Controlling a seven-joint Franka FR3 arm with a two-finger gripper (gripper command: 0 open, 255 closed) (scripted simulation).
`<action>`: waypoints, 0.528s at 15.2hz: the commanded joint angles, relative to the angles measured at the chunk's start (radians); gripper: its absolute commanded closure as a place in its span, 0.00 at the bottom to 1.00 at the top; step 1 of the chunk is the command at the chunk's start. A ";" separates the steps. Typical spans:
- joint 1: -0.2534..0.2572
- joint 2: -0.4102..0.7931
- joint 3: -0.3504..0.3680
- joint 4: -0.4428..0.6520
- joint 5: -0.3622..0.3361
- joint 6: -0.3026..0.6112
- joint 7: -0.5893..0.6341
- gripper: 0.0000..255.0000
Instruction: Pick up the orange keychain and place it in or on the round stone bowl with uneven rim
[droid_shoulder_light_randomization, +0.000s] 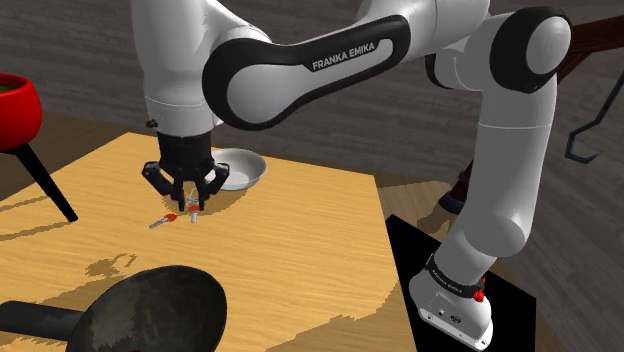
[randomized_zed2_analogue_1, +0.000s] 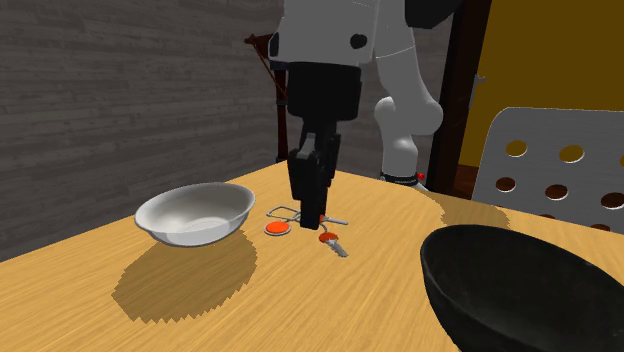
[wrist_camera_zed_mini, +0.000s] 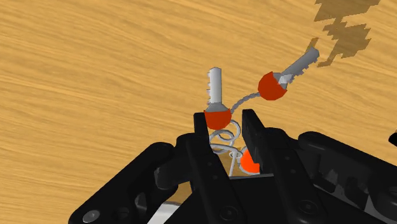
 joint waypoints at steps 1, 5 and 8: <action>-0.001 -0.008 0.005 0.020 0.009 -0.025 -0.006 1.00; -0.001 -0.020 0.011 0.061 0.022 -0.073 -0.017 1.00; 0.001 -0.026 0.015 0.096 0.030 -0.110 -0.025 1.00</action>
